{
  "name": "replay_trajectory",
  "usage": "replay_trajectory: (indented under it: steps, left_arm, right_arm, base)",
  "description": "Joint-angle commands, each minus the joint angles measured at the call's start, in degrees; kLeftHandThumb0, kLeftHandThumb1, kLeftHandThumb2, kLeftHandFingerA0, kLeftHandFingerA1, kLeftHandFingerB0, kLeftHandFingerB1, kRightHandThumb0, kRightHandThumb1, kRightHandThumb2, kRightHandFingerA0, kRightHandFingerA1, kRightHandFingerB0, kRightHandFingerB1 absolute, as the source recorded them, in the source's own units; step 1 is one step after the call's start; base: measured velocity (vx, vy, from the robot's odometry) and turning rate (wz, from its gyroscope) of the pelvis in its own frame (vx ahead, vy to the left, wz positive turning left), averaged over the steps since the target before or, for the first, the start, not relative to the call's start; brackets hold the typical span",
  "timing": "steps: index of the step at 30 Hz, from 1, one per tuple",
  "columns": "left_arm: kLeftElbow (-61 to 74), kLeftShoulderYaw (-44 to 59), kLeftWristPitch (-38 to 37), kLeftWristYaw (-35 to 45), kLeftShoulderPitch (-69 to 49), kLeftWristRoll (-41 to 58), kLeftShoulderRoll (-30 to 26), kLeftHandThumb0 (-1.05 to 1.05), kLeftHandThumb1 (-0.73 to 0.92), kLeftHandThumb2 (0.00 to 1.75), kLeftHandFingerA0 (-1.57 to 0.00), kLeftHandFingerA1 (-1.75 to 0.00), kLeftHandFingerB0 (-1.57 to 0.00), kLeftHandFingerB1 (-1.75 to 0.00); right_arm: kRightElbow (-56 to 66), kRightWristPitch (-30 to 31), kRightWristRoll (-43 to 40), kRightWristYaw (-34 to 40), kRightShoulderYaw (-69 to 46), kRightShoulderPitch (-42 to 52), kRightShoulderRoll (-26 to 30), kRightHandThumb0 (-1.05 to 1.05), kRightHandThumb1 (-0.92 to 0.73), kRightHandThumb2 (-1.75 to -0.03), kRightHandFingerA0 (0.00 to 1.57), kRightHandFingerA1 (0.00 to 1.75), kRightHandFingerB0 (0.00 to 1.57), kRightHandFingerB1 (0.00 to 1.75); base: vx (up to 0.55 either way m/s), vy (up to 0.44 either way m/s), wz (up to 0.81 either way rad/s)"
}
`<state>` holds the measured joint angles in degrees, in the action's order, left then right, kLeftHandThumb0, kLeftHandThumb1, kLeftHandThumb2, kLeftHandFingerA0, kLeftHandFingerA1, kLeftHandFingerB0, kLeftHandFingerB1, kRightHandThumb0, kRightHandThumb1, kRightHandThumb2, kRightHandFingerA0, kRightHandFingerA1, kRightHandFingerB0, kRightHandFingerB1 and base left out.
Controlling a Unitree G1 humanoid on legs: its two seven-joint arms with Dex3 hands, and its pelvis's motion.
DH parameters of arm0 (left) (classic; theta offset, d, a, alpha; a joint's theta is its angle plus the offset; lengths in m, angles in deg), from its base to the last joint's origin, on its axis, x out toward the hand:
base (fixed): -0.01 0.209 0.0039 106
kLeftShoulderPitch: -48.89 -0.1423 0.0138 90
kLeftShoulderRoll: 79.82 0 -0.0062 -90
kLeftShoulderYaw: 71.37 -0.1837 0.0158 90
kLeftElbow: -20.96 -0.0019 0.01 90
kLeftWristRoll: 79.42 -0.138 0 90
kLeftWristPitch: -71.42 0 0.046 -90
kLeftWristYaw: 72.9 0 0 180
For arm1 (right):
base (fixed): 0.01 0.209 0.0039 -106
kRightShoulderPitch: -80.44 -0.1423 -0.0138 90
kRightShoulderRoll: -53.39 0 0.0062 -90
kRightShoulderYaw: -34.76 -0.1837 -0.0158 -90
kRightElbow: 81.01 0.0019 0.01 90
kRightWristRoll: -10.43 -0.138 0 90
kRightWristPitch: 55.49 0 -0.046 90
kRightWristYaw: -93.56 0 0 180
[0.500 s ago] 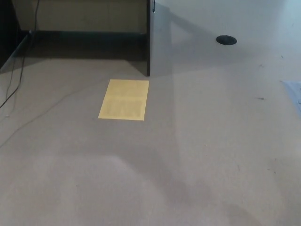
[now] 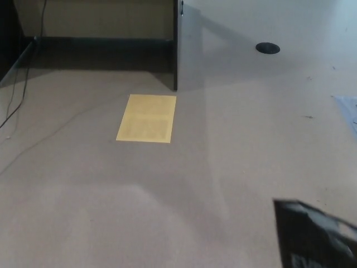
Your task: A person is holding a plastic bag and the robot extends its left hand to grab the bag by hooking its thumb into the holes at the top and brings its hand down by its side. Then it extends its arm again to hand the plastic bag back to the person.
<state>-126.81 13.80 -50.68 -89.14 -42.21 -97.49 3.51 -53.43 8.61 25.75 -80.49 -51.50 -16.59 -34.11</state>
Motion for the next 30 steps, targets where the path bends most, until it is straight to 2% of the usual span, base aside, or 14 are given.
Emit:
replay_trajectory:
  steps: [1, 4, 5, 6, 7, 9, 10, 11, 12, 13, 17, 18, 22, 30]
  left_arm:
    - [-1.17, -1.21, -4.88, -4.47, -1.93, -2.60, -1.42, -0.35, 0.57, 0.57, -0.46, -0.39, -0.38, -0.35]
    - [-0.86, -0.41, -6.85, -4.05, -3.43, -1.05, -0.92, -0.37, 0.58, 0.58, -0.42, -0.38, -0.35, -0.33]
    - [0.29, 0.71, -8.66, -3.38, -4.69, 0.63, -0.48, -0.36, 0.57, 0.58, -0.41, -0.38, -0.36, -0.34]
    - [0.79, 1.19, -9.35, -3.14, -5.17, 1.19, -0.32, -0.36, 0.57, 0.58, -0.41, -0.38, -0.36, -0.34]
    - [2.56, 1.56, -9.51, -3.11, -5.56, 1.25, -0.43, -0.37, 0.57, 0.57, -0.39, -0.36, -0.36, -0.33]
    - [6.04, 2.23, -10.13, -3.23, -6.32, 0.98, -0.73, -0.37, 0.56, 0.57, -0.39, -0.36, -0.36, -0.33]
    - [11.49, 3.10, -9.76, -3.16, -7.81, 1.04, -0.95, -0.39, 0.56, 0.58, -0.39, -0.36, -0.34, -0.33]
    - [16.03, 3.92, -9.87, -2.57, -8.65, 1.75, -1.12, -0.44, 0.56, 0.58, -0.38, -0.35, -0.36, -0.32]
    - [23.91, 5.40, -10.15, -1.06, -10.06, 3.50, -1.35, -0.39, 0.54, 0.57, -0.39, -0.36, -0.36, -0.33]
    - [27.16, 6.03, -10.02, -0.01, -10.75, 4.52, -1.32, -0.39, 0.54, 0.57, -0.39, -0.36, -0.36, -0.33]
    - [43.45, 8.27, -7.79, 1.22, -12.50, 6.23, -0.84, -0.41, 0.51, 0.56, -0.37, -0.34, -0.36, -0.33]
    - [47.07, 8.68, -7.05, 1.55, -13.28, 6.26, -0.96, -0.43, 0.51, 0.56, -0.35, -0.34, -0.36, -0.33]
    - [62.23, 10.52, -7.44, 2.27, -13.66, 7.64, -1.01, -0.43, 0.53, 0.56, -0.34, -0.34, -0.32, -0.32]
    - [84.05, 12.07, 1.23, 4.83, -8.79, 8.23, -0.84, -0.43, 0.52, 0.57, -0.31, -0.33, -0.29, -0.31]
  right_arm:
    - [-1.34, -4.10, 0.09, 1.40, 0.04, 2.20, 1.23, -0.25, -0.67, -0.60, 0.64, 0.47, 0.45, 0.39]
    - [-1.97, -5.20, -0.17, 1.85, -0.21, 3.27, 1.05, -0.25, -0.67, -0.60, 0.66, 0.48, 0.46, 0.39]
    - [-1.67, -5.11, -0.20, 1.57, -0.12, 3.87, 1.04, -0.33, -0.58, -0.73, 0.59, 0.54, 0.40, 0.45]
    - [-1.52, -5.02, -0.20, 1.43, -0.08, 4.07, 1.03, -0.33, -0.58, -0.73, 0.59, 0.54, 0.40, 0.45]
    - [-1.64, -4.79, -0.18, 1.39, -0.06, 3.91, 0.97, -0.24, -0.68, -0.60, 0.65, 0.47, 0.43, 0.38]
    - [-1.61, -4.61, -0.16, 1.33, -0.04, 3.88, 0.99, -0.24, -0.68, -0.60, 0.66, 0.47, 0.43, 0.38]
    - [-1.53, -4.56, 0.02, 1.38, 0.09, 3.85, 1.07, -0.33, -0.57, -0.74, 0.63, 0.56, 0.38, 0.45]
    - [-1.59, -4.57, 0.27, 1.65, 0.24, 3.80, 1.12, -0.25, -0.68, -0.60, 0.65, 0.47, 0.44, 0.38]
    - [-1.74, -4.72, 0.59, 2.17, 0.44, 3.82, 1.10, -0.34, -0.59, -0.74, 0.59, 0.54, 0.40, 0.46]
    - [-1.80, -4.88, 0.56, 2.36, 0.44, 3.94, 0.97, -0.34, -0.59, -0.74, 0.59, 0.54, 0.40, 0.46]
    - [-2.09, -4.45, 0.47, 2.24, 0.44, 3.58, 0.84, -0.34, -0.58, -0.73, 0.58, 0.53, 0.40, 0.46]
    - [-1.99, -4.57, 0.76, 2.48, 0.64, 3.78, 0.93, -0.25, -0.68, -0.60, 0.65, 0.47, 0.44, 0.38]
    - [-2.21, -5.67, 0.31, 1.88, 0.48, 5.10, 1.09, -0.24, -0.69, -0.61, 0.65, 0.49, 0.46, 0.39]
    - [-2.63, -4.88, -0.03, 0.92, 0.35, 4.94, 1.29, -0.24, -0.68, -0.60, 0.64, 0.47, 0.45, 0.39]
  base:
    - [0.00, 0.000, 0.00]
    - [0.00, 0.000, 0.00]
    - [0.00, 0.000, 0.00]
    - [0.00, 0.000, 0.00]
    - [0.00, 0.000, 0.00]
    - [0.00, 0.000, 0.00]
    - [0.00, 0.000, 0.00]
    - [0.00, 0.000, 0.00]
    - [0.00, 0.000, 0.00]
    - [0.00, 0.000, 0.00]
    - [0.00, 0.000, 0.00]
    - [0.00, 0.000, 0.00]
    - [0.00, 0.000, 0.00]
    - [0.00, 0.000, 0.00]
